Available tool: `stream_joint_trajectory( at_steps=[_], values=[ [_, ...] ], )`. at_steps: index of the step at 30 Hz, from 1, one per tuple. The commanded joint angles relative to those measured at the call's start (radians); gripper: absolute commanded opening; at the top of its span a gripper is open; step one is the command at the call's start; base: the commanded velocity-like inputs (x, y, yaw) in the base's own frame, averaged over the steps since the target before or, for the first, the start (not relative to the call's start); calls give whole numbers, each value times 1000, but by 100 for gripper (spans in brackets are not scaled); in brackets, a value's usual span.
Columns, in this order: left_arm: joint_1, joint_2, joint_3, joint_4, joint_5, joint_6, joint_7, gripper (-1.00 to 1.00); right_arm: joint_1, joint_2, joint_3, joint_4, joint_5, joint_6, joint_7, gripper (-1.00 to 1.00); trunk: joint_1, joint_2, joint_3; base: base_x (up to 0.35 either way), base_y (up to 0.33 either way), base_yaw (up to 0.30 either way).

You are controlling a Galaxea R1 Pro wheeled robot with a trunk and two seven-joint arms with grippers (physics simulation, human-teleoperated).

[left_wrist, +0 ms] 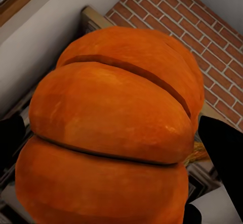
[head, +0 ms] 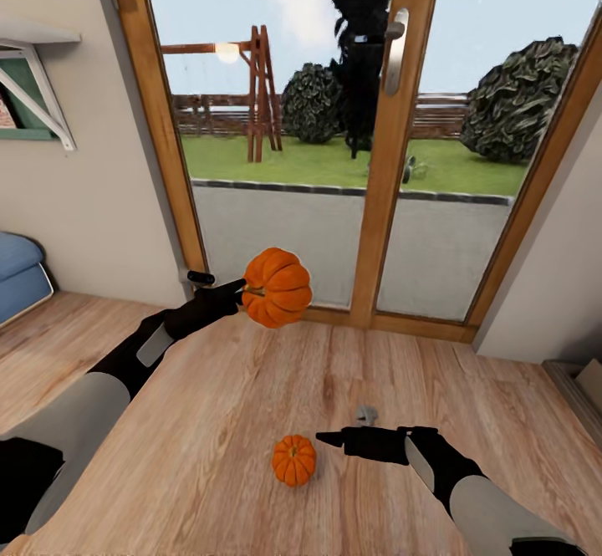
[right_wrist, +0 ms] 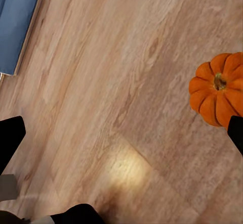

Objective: Place each of the two pumpkins and all three candles from the living room inside a cabinet in the living room (use any cabinet), then make sure every cabinet is closed, and position the cauldron so it is next to a table in the living room.

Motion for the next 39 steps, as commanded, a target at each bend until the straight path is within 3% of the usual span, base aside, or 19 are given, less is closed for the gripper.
stream_joint_trajectory(
  at_steps=[1,24,31,39],
  values=[
    [0,0,1,0,0,-1,1,-100,0,0,0,0,0,0,0,100,3,-6,-3,0,0,0],
    [0,0,1,2,0,-1,1,-100,0,5,-1,3,0,-4,-2,100,14,-12,-92,0,0,0],
    [0,-2,1,3,0,-1,1,-100,0,2,-1,-12,1,-122,8,100,17,-13,-119,0,0,0],
    [0,-2,1,10,0,-1,1,-100,0,1,0,-26,2,-129,5,100,21,-15,-150,0,0,0]
  ],
)
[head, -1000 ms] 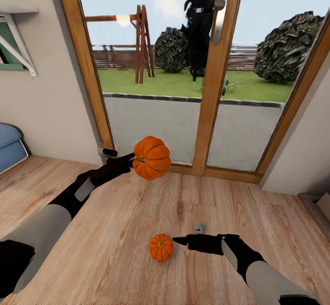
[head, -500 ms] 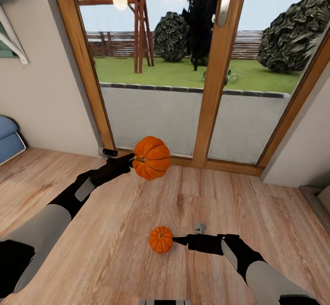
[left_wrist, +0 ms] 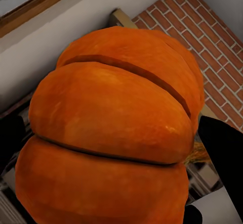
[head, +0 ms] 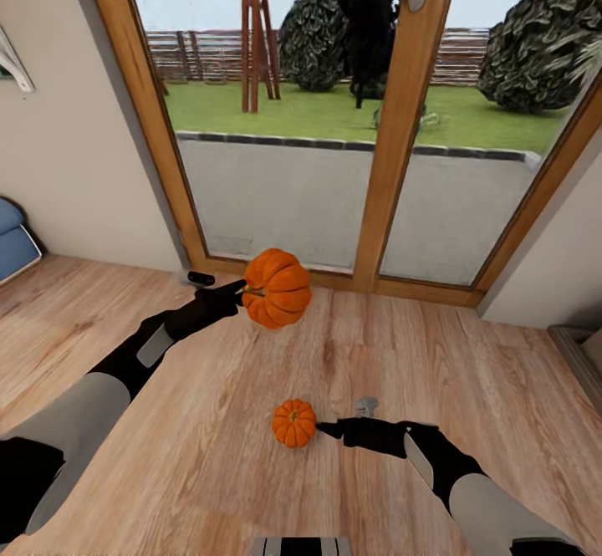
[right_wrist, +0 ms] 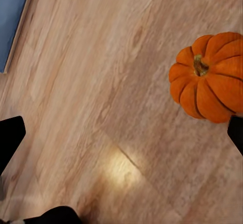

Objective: Place each of the two pumpkins and all three candles from the living room inside a cabinet in the living room (use any cabinet), then make sure every cabinet is closed, and position the cauldron so it is next to a table in the living room.

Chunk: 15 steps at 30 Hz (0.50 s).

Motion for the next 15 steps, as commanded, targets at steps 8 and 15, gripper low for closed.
stream_joint_trajectory(
  at_steps=[8,15],
  values=[
    [0,0,1,0,1,-1,0,-100,0,0,-2,0,-1,-4,1,100,3,-2,-31,0,0,0],
    [0,0,0,0,1,-1,0,-100,0,0,-2,0,-1,-5,1,100,7,-4,-58,0,0,0]
  ],
)
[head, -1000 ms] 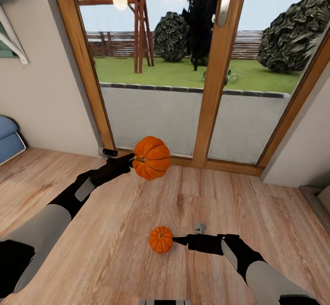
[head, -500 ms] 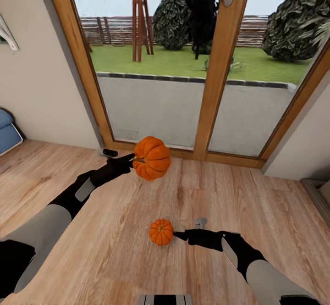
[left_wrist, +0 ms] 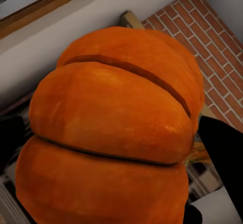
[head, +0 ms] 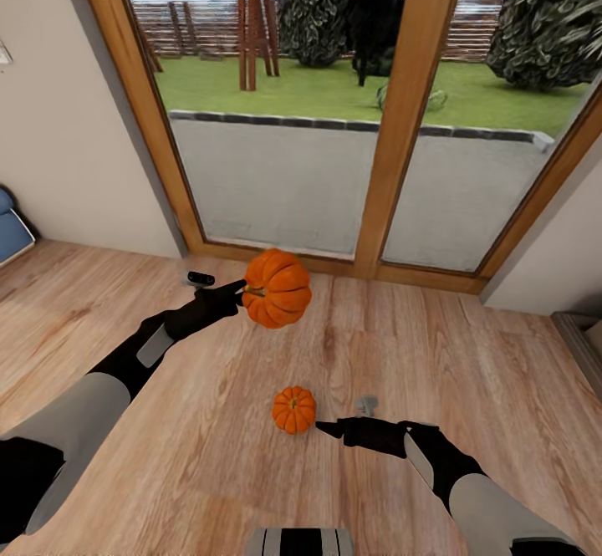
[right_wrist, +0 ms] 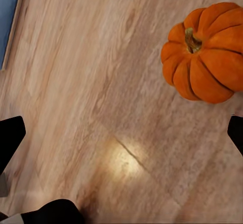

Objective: Place each of the two pumpkins and all three candles from the living room inside a cabinet in the living room (use any cabinet), then make sure every cabinet is closed, and position the cauldron so it is next to a table in the living room.

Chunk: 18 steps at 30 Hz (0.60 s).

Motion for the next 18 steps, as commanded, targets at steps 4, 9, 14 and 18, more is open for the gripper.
stream_joint_trajectory(
  at_steps=[4,9,14,18],
  values=[
    [0,-1,0,0,1,-1,0,-100,0,0,0,0,0,0,0,100,2,-1,-16,0,0,0],
    [0,-1,0,0,1,-1,0,-100,0,0,0,0,-1,0,0,100,4,-2,-35,0,0,0],
    [0,-2,0,0,1,-1,0,-100,0,-1,0,0,-2,0,0,100,6,-3,-54,0,0,0],
    [0,-1,0,0,1,-1,0,-100,0,-1,0,0,-2,0,0,100,8,-4,-70,0,0,0]
  ],
)
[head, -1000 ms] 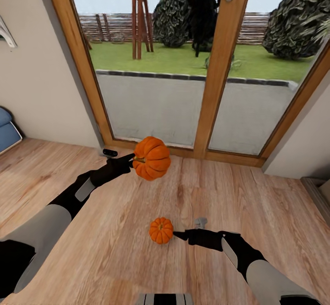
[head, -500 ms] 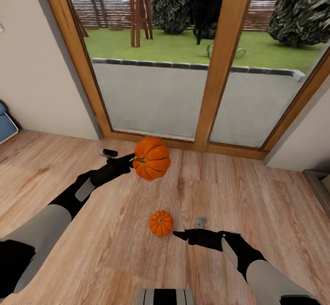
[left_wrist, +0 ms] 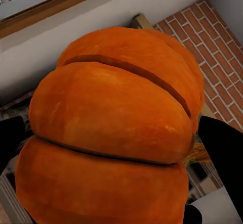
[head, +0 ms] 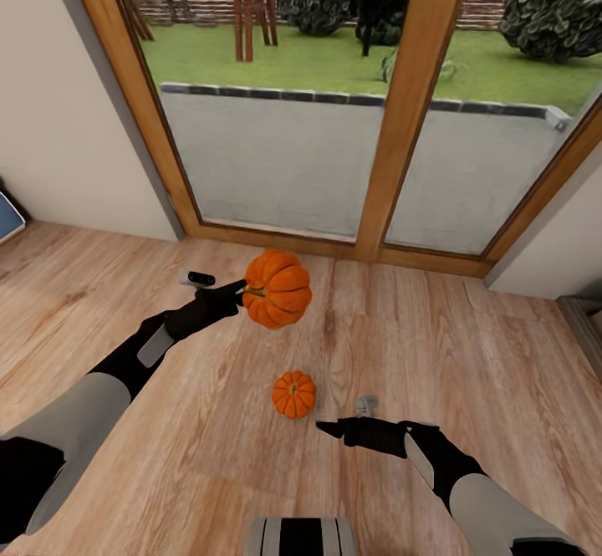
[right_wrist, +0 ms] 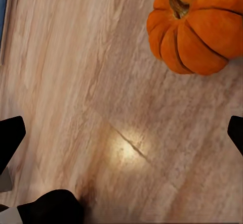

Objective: Place each of the two pumpkins and all three candles from the living room inside a cabinet in the living room (use any cabinet), then make sure every cabinet is closed, and position the cauldron so it is next to a table in the living room.

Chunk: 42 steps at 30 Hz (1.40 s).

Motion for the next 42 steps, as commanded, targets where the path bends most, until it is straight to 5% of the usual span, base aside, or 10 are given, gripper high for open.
stream_joint_trajectory(
  at_steps=[1,5,7,10,14,17,27,42],
  values=[
    [0,0,0,0,1,-1,0,-100,0,0,0,0,0,0,0,100,0,0,-4,0,0,0],
    [0,0,1,0,1,-1,0,-100,0,-3,-51,2,-40,6,1,100,2,-1,-19,0,0,0],
    [0,0,1,0,1,-1,0,-100,0,-4,-133,2,-112,11,-1,100,3,-2,-27,0,0,0],
    [0,2,1,0,1,-1,0,-100,-11,-1,-192,11,-193,18,-6,100,4,-2,-39,0,0,0],
    [0,3,1,0,1,-2,1,-100,-28,0,-208,29,-286,44,-11,100,6,-3,-54,0,0,0],
    [0,7,1,0,1,-2,0,-100,-30,-1,-210,43,-316,50,-16,100,8,-4,-66,0,0,0],
    [0,4,1,-1,1,-2,0,-100,-31,-29,-210,44,-321,54,-13,100,12,-6,-104,0,0,0],
    [0,2,1,-1,1,-1,2,-100,-31,-26,-205,44,-312,54,-26,100,19,-10,-162,0,0,0]
  ],
)
